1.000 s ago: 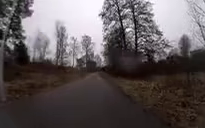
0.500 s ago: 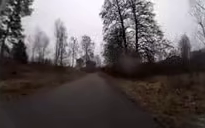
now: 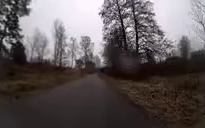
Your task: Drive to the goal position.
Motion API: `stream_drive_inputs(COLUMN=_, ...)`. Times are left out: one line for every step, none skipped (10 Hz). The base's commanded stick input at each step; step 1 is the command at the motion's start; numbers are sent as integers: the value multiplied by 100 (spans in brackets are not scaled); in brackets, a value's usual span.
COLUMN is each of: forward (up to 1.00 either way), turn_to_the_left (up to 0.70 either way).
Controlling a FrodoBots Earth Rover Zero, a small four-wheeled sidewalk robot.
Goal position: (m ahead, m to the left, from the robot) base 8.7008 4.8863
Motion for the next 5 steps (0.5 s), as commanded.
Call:
stream_drive_inputs(forward=70, turn_to_the_left=33)
stream_drive_inputs(forward=70, turn_to_the_left=26)
stream_drive_inputs(forward=70, turn_to_the_left=13)
stream_drive_inputs(forward=70, turn_to_the_left=1)
stream_drive_inputs(forward=70, turn_to_the_left=0)
